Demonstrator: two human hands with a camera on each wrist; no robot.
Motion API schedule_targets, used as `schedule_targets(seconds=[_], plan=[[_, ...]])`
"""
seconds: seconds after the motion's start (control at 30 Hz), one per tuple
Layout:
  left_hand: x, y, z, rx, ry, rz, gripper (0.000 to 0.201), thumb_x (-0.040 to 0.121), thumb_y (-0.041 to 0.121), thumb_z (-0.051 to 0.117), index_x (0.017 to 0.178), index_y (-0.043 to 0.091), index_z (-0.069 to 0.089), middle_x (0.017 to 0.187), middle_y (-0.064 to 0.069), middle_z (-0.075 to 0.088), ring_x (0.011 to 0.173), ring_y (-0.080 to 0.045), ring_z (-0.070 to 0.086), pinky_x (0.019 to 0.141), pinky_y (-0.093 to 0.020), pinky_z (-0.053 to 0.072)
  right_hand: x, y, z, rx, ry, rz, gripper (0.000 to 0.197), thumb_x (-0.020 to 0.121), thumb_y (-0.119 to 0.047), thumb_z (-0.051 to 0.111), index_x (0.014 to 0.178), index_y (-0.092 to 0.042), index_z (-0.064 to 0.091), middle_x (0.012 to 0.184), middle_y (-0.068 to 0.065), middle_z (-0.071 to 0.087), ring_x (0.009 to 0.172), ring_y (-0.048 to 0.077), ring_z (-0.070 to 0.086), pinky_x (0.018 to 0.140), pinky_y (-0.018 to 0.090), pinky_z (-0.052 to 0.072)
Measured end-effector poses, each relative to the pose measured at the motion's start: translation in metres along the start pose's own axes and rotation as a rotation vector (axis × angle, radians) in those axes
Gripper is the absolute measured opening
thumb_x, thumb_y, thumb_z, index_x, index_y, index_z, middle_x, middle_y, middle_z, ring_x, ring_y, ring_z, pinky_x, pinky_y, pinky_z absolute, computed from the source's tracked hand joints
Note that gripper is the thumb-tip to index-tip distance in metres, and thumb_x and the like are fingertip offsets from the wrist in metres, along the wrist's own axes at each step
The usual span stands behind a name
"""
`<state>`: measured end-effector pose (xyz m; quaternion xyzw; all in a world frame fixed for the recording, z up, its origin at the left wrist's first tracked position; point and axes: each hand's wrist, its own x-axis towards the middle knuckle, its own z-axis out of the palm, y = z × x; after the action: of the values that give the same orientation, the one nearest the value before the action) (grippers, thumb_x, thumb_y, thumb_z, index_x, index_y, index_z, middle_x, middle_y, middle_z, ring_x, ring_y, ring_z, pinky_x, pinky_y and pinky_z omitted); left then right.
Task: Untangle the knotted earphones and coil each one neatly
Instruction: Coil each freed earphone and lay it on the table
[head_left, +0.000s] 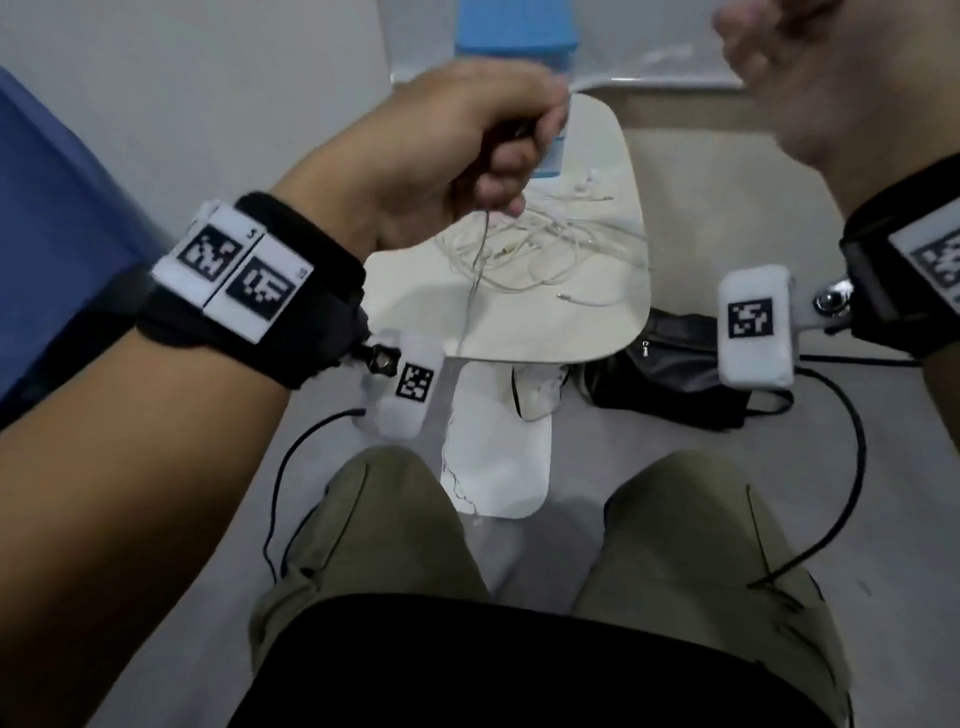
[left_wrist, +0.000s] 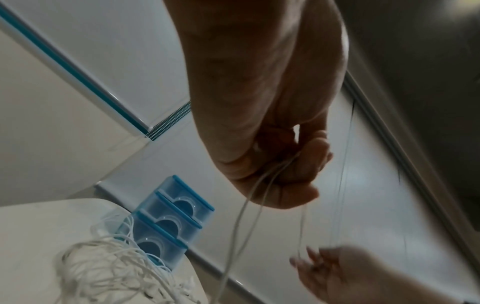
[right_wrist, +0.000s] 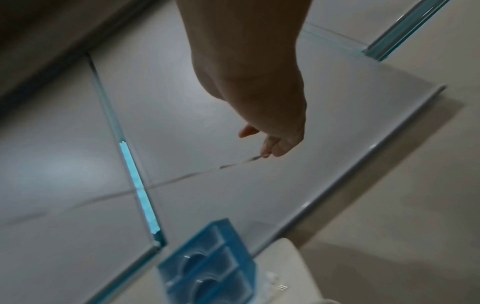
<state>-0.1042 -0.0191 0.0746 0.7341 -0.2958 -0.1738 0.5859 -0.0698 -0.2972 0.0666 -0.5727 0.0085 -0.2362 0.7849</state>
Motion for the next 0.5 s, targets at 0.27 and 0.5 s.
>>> schedule_targets(seconds=[0.27, 0.5], plan=[[-0.033, 0.002, -0.025, -0.194, 0.018, 0.052, 0.038, 0.106, 0.019, 0.035, 0.070, 0.018, 0.046, 0.051, 0.007, 0.034, 0.046, -0.013, 0.034, 0.069, -0.027, 0.049, -0.015, 0.046, -0.082, -0.598, 0.388, 0.300, 0.029, 0.100, -0.012, 0.037, 0.082, -0.022, 0.057, 0.081, -0.009, 0.057, 0.063, 0.000, 0.054, 0.063, 0.020, 0.044], [-0.023, 0.009, -0.021, -0.203, 0.060, 0.097, 0.037, 0.105, 0.024, 0.043, 0.070, 0.016, 0.053, 0.049, 0.006, 0.035, 0.043, -0.012, 0.035, 0.065, -0.027, 0.049, -0.058, 0.113, -0.085, -0.550, 0.380, 0.734, 0.016, 0.104, -0.012, 0.039, 0.096, -0.008, 0.052, 0.078, 0.014, 0.054, 0.054, 0.024, 0.052, 0.047, 0.029, 0.045]])
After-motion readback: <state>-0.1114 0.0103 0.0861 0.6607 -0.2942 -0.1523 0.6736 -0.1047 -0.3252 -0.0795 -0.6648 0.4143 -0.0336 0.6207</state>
